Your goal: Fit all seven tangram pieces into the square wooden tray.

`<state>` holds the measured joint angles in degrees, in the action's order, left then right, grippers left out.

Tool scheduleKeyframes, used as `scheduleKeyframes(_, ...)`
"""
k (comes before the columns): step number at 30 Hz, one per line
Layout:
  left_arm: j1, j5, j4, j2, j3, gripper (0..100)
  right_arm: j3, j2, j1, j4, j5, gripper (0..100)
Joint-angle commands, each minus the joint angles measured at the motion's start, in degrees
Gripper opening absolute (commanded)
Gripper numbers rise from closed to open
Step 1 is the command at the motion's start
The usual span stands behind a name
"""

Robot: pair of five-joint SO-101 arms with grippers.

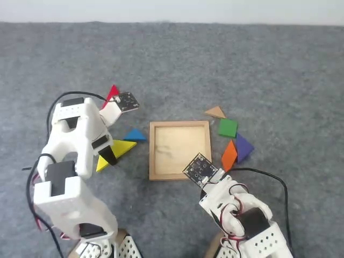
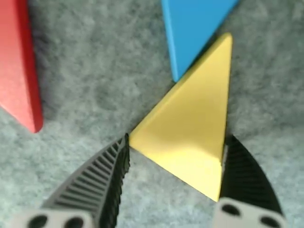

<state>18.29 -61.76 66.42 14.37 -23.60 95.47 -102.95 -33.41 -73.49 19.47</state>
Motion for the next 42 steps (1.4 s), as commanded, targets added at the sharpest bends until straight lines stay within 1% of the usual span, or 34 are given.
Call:
scheduleKeyframes(1,0.1,-1.0,-0.6,-1.7,-0.6,27,1.0,-0.8,0.0,1.5,0.4,0.9)
scheduleKeyframes(5,-0.7,-1.0,-0.7,-5.5,-4.7,21,1.0,-0.8,0.0,1.5,0.4,0.9)
scheduleKeyframes(8,-1.5,-0.9,-1.5,-11.0,-9.8,20,1.0,-0.8,0.0,1.5,0.4,0.9)
scheduleKeyframes(11,-2.5,-0.5,-6.1,-16.1,-14.3,20,1.0,-0.8,0.0,1.5,0.4,0.9)
scheduleKeyframes(13,-2.6,0.1,-9.8,-17.9,-16.3,23,1.0,-0.9,0.0,1.5,0.4,0.9)
scheduleKeyframes(17,-1.8,0.3,-14.6,-18.1,-16.2,35,1.0,-0.9,0.0,1.5,0.4,0.9)
scheduleKeyframes(19,-1.4,-0.4,-15.5,-18.0,-15.3,38,1.0,-0.9,0.0,1.5,0.4,0.9)
scheduleKeyframes(23,-1.5,-7.7,-15.4,-17.9,-15.0,38,1.0,-0.9,0.0,1.5,0.4,0.9)
scheduleKeyframes(25,-1.8,-10.2,-15.3,-17.8,-15.3,38,1.0,-0.9,0.0,1.6,0.4,0.9)
scheduleKeyframes(30,-4.0,-10.7,-15.6,-13.0,-14.6,38,1.0,-0.8,0.0,2.1,0.4,0.9)
scheduleKeyframes(33,-4.8,-10.4,-15.1,-10.6,-11.9,38,1.0,-0.8,0.0,2.2,0.4,0.9)
scheduleKeyframes(42,-6.4,-10.7,-15.3,-9.6,-11.2,38,1.0,-0.8,0.0,2.2,0.4,0.9)
